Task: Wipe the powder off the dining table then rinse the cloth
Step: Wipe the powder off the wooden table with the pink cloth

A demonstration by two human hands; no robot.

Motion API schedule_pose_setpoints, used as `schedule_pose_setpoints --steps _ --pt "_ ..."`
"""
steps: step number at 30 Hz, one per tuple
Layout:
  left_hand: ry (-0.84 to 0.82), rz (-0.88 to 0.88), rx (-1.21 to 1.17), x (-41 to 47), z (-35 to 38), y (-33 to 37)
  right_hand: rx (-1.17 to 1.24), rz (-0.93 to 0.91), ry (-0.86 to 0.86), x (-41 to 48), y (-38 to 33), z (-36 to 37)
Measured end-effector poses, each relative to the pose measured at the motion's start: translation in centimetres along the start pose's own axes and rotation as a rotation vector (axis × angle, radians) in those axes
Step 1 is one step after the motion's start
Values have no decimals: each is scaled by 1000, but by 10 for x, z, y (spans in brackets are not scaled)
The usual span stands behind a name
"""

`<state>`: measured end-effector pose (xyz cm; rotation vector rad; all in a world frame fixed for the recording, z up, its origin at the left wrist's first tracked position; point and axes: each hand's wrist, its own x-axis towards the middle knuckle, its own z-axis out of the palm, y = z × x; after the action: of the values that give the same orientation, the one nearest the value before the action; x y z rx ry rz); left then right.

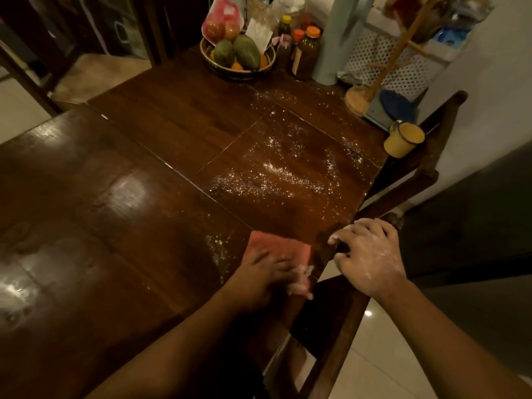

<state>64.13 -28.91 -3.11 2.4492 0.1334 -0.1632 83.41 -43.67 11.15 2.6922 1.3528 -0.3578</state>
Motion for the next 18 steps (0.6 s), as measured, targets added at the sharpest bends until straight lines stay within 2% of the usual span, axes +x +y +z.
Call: schedule_pose_setpoints --steps 2,4,6,8,10,11,13,16,18 --pt "112 -35 -85 -51 -12 -17 -16 6 -1 2 -2 1" --pt "402 -154 -296 -92 -26 -39 -43 13 1 4 -4 2" --pt "658 -456 -253 -118 -42 -66 -66 19 -13 5 -5 3" --pt "732 -838 -104 -127 -56 -86 -88 24 -39 6 -6 2" --pt "747 -994 -38 -111 -57 -89 -120 25 -59 7 -8 -1" --pt "746 -993 -29 -98 -54 -84 -136 18 -69 7 -9 -2" --pt "686 -815 -69 -71 -43 -61 -161 -10 -94 7 -12 -3" --pt "301 -386 83 -52 -15 -28 -174 -54 -134 8 -15 -5" --pt "127 -189 174 -55 -7 -25 -175 -70 -149 7 -16 -6"
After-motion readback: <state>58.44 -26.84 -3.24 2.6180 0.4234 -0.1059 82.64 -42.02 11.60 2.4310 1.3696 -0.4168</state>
